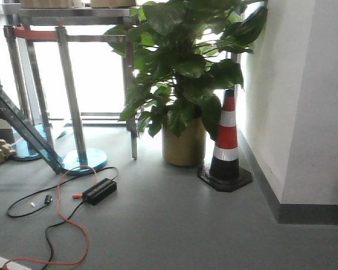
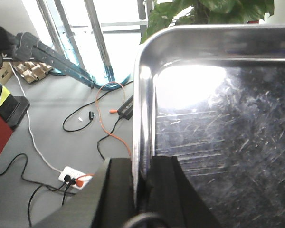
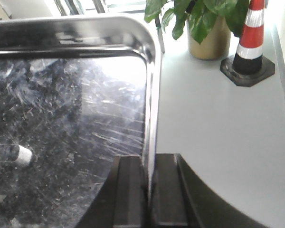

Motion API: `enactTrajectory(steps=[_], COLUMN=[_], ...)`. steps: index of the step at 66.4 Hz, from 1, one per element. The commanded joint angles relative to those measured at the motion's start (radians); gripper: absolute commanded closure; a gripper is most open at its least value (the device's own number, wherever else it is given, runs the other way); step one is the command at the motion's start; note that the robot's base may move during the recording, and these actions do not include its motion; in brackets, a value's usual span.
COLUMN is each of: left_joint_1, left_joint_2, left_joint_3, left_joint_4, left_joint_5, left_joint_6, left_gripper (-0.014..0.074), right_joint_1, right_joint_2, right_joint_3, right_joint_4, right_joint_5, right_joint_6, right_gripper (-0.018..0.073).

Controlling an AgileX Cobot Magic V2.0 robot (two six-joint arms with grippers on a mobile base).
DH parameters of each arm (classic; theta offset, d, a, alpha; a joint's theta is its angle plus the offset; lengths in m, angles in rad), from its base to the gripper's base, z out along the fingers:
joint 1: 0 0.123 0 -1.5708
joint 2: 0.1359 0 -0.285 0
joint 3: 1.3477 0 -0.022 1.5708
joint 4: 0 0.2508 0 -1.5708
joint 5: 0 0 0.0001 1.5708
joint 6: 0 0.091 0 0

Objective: Stack silver trays without gaps
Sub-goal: 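Hold the tray in both grippers while driving to the other shelf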

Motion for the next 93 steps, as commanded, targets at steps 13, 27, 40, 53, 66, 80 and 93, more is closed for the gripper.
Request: enactTrajectory(steps=[13,27,40,53,66,80,93], left_joint_1=[-0.016,-0.016,-0.016,-0.016,-0.016,-0.016,-0.016], left_joint_2=[0.014,0.014,0.014,0.014,0.014,0.014,0.014], left_joint_3=[0.0,0.0,0.0,0.0,0.0,0.0,0.0], left_joint_4=[-0.034,-0.034,-0.034,-0.034,-0.034,-0.034,-0.034], left_joint_5=[-0.143,-0.143,-0.145,-0.145,-0.145,-0.145,-0.145], left_joint_6=[0.008,0.008,0.008,0.008,0.008,0.008,0.008], left_gripper=[0.0614,0.0614,0.0614,0.0614,0.0614,0.0614,0.0614], right_joint_1=[0.02,0.02,0.02,0.02,0.02,0.02,0.02], right_joint_2=[-0.004,-0.004,-0.004,-0.004,-0.004,-0.004,-0.004], right_joint_3=[-0.008,-0.008,-0.008,-0.008,-0.008,-0.008,-0.008], right_joint_4=[0.048,0.048,0.048,0.048,0.048,0.048,0.048], right_joint_5=[-0.2,-0.229,-0.294,-0.329,-0.329,-0.329,-0.331], right_joint_6=[-0.006,-0.006,-0.006,-0.006,-0.006,-0.006,-0.006], right_gripper=[0.0574,0.0574,0.0574,0.0574,0.0574,0.0574,0.0574])
